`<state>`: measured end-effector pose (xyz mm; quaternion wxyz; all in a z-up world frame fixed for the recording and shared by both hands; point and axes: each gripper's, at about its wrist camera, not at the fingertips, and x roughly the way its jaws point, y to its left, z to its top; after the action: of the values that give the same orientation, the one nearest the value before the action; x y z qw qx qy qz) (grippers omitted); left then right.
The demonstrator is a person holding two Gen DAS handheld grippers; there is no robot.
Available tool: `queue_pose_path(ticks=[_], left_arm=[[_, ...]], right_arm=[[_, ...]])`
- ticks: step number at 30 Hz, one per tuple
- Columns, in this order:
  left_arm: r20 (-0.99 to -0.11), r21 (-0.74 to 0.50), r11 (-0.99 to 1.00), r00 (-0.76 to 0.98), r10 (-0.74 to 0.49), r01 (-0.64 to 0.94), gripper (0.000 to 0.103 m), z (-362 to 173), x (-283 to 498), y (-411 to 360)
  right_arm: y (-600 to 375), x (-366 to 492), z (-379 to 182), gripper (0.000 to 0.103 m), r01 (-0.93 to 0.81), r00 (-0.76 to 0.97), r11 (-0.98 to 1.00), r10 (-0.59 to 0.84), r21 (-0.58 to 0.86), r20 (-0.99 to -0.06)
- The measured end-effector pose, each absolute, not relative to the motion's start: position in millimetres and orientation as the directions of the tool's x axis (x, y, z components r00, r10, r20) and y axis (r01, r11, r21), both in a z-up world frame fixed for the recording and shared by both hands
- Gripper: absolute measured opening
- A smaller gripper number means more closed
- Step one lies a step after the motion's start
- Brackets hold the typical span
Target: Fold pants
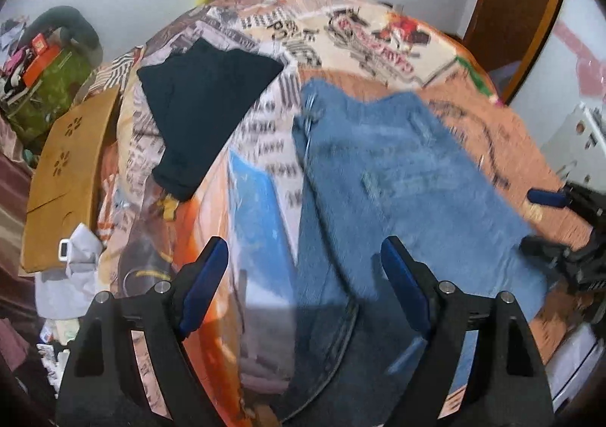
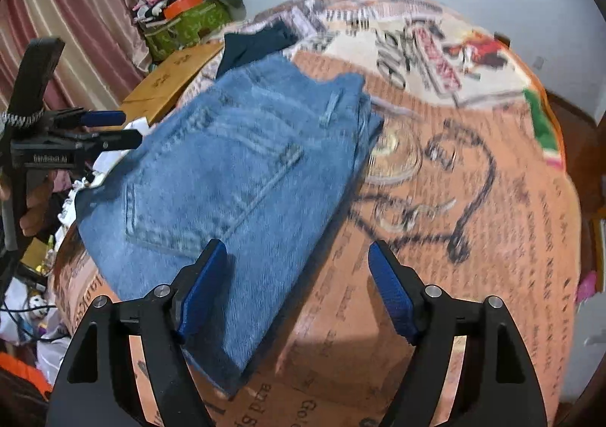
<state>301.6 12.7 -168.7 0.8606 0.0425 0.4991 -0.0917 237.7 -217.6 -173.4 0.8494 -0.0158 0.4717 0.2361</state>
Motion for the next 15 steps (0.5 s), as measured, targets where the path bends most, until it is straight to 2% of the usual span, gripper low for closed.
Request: queue_pose_path(ticks=[4, 6, 9, 15], left_arm=[[-0.852, -0.03, 0.976, 0.504, -0.138, 0.216, 0.084, -156, 323, 3], [-0.854, -0.039, 0.975, 0.5, -0.147, 0.22, 0.087, -157, 333, -1], [-0.878, -0.071, 0.975, 0.45, -0.162, 0.213, 0.089, -171, 354, -4], [-0.932, -0.158, 0.972, 0.299, -0.204, 0.173, 0.089, -220, 382, -1]], right_arm=[[-219, 251, -160, 0.075, -0.412, 0.491, 0.889, 0.403, 0.202, -0.773], [-222, 262, -158, 0.079, -0.396, 0.507, 0.891, 0.415, 0.224, -0.755], [-226, 276, -165, 0.08, -0.364, 0.499, 0.891, 0.433, 0.273, -0.75], [-231, 307, -207, 0.08, -0.278, 0.374, 0.86, 0.506, 0.427, -0.777]])
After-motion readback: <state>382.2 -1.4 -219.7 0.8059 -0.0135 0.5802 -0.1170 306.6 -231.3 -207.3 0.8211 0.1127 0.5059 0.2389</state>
